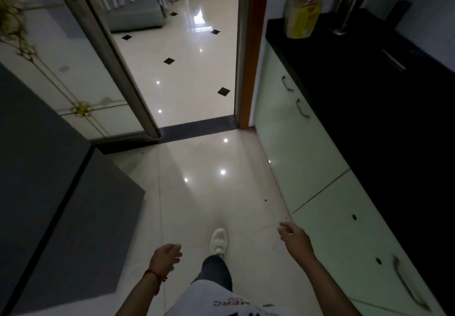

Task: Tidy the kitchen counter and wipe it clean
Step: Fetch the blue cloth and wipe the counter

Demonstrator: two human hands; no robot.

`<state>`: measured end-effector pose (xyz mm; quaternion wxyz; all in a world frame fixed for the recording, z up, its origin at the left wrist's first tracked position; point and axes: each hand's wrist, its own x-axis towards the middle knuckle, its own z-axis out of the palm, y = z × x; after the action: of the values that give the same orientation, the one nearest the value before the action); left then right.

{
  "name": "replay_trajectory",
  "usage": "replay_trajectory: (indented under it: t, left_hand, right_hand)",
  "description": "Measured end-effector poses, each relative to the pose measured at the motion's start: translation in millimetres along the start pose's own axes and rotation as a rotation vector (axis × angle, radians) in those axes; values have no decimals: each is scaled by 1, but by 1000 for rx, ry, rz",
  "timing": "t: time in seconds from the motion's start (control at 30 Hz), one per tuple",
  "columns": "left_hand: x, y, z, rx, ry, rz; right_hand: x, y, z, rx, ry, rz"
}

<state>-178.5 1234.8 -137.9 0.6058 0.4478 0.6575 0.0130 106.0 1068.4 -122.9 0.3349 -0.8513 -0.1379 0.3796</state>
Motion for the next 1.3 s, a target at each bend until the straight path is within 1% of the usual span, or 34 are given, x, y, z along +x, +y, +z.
replay_trajectory:
  t: [0.1,0.27,0.43,0.53,0.63,0.8,0.9,0.97,1.07,1.17,1.23,1.3]
  left_hand:
    - [37,63,0,54,-33,35]
    - [93,184,17,222,-115,173]
    - [129,302,69,330,-210,305]
    - [143,357,109,377,-259,372]
    - [154,400,152,453,-304,453]
    - [157,456,211,575,-302,589]
    - [156,490,245,663,-306,727]
    - [156,513,268,704,-299,834]
    - [156,544,304,751,-331,963]
    - [159,571,344,821,-387,1119]
    - [165,587,372,902,-448,1213]
    - [176,600,397,1015,-476,1306]
  right_hand:
    - [33,-27,-2,31,38,63]
    - [74,-67,-16,113,125,131]
    - [106,-89,-35,208,210,211]
    - [133,-103,-55,263,259,244]
    - [167,-124,-82,308,307,209]
    - [214,-165,-141,428,388,85]
    - [238,-183,-181,472,467,37]
    - [252,-190,-204,449,529,31]
    - [267,-196,-229,495,586,58]
    - [278,-196,-245,549,669,136]
    - [286,-195,-250,565,724,197]
    - [294,-196,-252,579,781,274]
